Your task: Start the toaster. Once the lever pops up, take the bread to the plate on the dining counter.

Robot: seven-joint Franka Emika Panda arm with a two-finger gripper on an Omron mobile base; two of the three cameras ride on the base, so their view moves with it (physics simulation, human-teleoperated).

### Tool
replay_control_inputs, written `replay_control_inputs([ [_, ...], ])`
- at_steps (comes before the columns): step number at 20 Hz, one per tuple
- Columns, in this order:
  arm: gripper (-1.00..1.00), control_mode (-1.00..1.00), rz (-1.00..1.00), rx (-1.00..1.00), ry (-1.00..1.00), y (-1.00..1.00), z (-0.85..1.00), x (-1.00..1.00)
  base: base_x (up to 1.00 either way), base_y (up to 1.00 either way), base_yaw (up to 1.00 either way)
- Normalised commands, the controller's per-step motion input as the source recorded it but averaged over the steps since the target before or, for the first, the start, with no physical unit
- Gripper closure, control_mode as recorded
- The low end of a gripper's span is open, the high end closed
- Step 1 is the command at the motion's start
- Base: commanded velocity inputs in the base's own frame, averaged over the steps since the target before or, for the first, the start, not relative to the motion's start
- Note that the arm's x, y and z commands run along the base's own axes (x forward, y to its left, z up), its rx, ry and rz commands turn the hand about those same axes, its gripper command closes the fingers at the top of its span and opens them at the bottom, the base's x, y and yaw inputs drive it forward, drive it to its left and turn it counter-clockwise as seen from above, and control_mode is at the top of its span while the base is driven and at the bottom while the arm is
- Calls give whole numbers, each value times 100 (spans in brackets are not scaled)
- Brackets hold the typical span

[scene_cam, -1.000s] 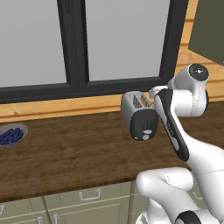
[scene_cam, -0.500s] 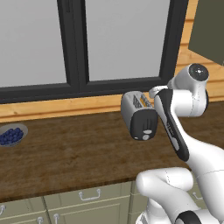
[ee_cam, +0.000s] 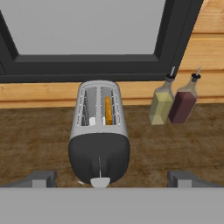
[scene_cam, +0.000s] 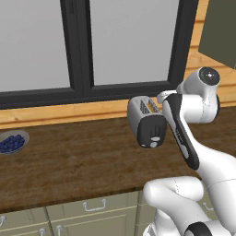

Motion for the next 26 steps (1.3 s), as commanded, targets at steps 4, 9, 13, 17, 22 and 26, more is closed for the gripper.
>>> replay_control_inputs([
  [4,-100,-100,0,0,0,0,0,0,0,0,0],
  [9,-100,-100,0,0,0,0,0,0,0,0,0],
  [13,-100,-100,0,0,0,0,0,0,0,0,0],
  [17,-100,-100,0,0,0,0,0,0,0,0,0],
  [22,-100,-100,0,0,0,0,0,0,0,0,0],
  [26,-100,-100,0,0,0,0,0,0,0,0,0],
])
